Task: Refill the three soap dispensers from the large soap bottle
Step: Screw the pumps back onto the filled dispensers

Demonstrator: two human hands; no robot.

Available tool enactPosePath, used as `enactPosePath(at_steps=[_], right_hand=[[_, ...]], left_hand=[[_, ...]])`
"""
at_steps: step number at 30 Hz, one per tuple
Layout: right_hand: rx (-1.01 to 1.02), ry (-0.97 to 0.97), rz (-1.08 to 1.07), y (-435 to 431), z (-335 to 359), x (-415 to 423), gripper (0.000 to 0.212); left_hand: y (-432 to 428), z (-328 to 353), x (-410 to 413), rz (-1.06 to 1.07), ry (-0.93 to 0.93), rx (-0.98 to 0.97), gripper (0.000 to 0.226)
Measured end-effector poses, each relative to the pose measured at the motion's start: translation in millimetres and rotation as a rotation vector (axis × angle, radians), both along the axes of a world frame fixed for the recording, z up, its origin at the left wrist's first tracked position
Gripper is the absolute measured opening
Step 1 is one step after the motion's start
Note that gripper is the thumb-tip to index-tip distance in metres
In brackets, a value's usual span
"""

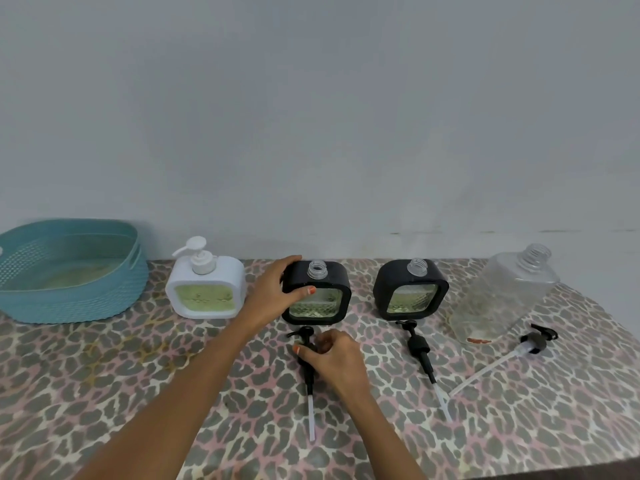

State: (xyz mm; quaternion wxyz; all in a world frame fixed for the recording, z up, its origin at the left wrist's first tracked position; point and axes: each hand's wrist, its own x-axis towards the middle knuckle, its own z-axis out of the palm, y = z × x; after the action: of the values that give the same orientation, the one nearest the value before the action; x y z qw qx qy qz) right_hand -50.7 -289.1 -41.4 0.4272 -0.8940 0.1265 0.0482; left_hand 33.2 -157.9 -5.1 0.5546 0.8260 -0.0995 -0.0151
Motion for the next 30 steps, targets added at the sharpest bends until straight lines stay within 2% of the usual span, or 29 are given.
enactPosePath(at_steps=[9,15,22,30], right_hand=[[0.095,0.106,0.016,4.0,10.6,-2.8,0.034],[0.138,0.048,0.015,-1.8,32.1,-6.2,0.027],[0.203,-0.174,0.030,-19.2,93.0,-1.0,0.025],[0.338,-0.566,-0.116,-22.1,157.7,34.9,0.018]], left_hand=[[0.1,-0.5,-0.6,0.013,-0.021,-0.010,0.056],[2.1,3.8,-0.6,-0.018,0.008,0.015,0.057],[7.3,12.1,-2.5,-0.094,0.040,0.048,0.056],[11.2,15.5,0.0,-0.097,0.070,0.060,0.056]])
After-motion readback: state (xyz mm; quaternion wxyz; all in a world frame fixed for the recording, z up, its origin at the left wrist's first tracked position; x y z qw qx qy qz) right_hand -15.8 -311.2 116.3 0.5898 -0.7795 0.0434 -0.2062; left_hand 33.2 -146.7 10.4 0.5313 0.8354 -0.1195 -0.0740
